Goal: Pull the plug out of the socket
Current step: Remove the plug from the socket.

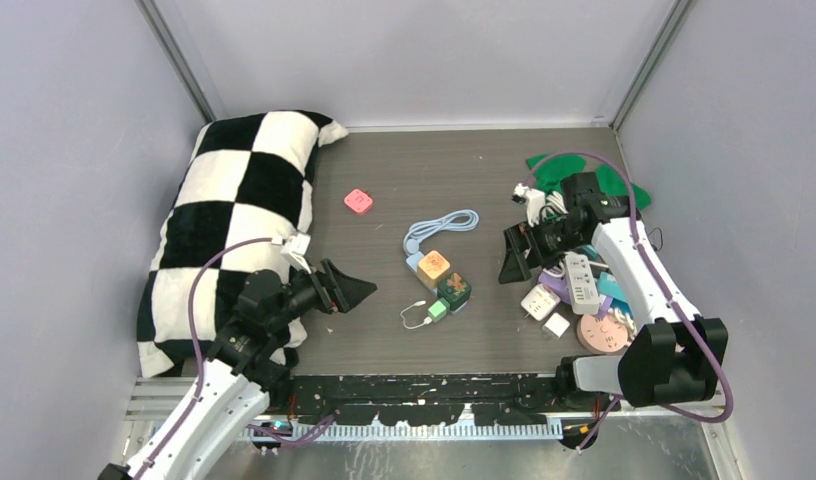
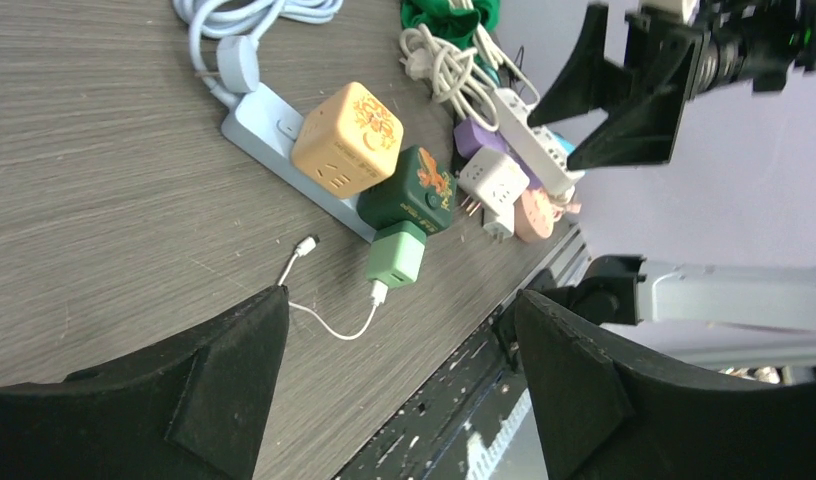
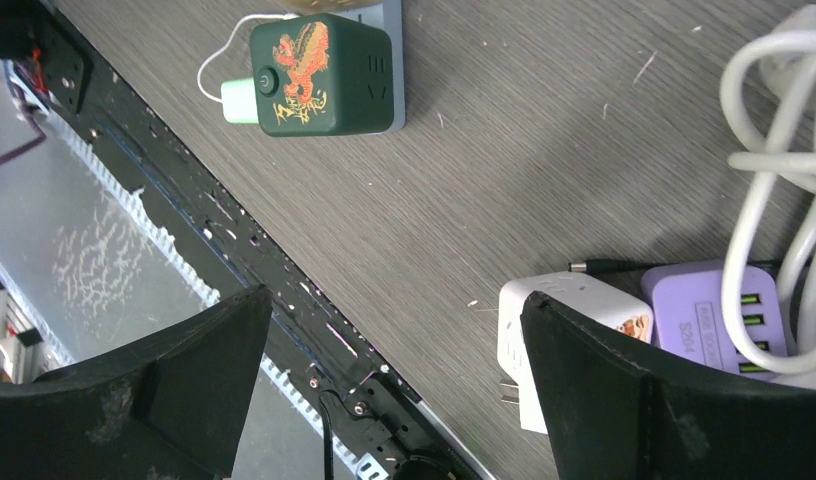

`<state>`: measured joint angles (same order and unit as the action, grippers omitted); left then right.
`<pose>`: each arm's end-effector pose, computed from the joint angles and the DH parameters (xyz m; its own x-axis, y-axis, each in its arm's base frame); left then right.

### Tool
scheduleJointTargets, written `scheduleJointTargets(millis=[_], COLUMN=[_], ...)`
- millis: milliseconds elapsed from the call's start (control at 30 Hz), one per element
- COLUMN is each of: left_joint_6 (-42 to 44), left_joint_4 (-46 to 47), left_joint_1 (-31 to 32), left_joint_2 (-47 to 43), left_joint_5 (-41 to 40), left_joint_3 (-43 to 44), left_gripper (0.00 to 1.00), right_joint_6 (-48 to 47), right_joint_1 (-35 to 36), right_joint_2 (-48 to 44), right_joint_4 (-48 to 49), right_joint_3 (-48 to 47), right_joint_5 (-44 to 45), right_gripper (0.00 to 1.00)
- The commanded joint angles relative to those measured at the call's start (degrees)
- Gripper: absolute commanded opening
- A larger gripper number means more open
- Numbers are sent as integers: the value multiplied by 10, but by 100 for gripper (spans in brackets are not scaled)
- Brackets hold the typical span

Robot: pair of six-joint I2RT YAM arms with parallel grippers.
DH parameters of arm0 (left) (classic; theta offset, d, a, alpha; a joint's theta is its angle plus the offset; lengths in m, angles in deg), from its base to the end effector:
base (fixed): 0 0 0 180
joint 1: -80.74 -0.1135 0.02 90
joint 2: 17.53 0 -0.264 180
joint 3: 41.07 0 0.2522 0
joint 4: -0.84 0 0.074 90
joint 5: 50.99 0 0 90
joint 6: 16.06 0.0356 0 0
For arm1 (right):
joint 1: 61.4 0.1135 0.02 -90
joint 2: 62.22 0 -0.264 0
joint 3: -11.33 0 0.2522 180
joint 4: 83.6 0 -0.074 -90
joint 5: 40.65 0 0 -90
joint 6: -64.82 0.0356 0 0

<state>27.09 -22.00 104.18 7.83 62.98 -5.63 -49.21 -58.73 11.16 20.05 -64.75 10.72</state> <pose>0.1169 -0.0664 0.2472 -0.6690 -0.4366 -0.6016 0.3494 0.5297 -0.7729 0.2238 0.0327 0.2807 -0.7891 -0.3553 -0.5010 -0.5839 0.6870 0.4325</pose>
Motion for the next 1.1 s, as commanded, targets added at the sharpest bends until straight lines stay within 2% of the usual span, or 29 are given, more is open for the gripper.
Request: scheduleJointTargets(millis=[0,167,300,400,600,667,867,1067], left_joint_6=[51,155,260,347,386,388,401,406], left_joint_4=[106,192,353,460,696,737,757,757], left_joint_1=[87,242,356,420,447,449,456,459], left_joint_2=[22,93,191,310,494,529,566,577], left_joint_5=[-85,-221,-336,-392,-398,-403,-400,-401], left_joint_3=[-13,-26,-57,-66,-101,-102,-83,-72], left_gripper=[86,87,89,93,95,95,94,89], right_joint_6=[32,61,90,117,191,215,222,229], right_joint_1=[41,102,166,216,271,284,314,328], right_joint_2=[20,79,127,152,138,133,101,122], right_joint_4=[36,50,62,72,159,181,214,216], right_joint_3=[-41,-94,-145,-157,-98,-77,-21,-33], right_joint_5=[44,96,141,162,207,219,214,221], right_gripper=[100,100,100,100,100,100,100,100])
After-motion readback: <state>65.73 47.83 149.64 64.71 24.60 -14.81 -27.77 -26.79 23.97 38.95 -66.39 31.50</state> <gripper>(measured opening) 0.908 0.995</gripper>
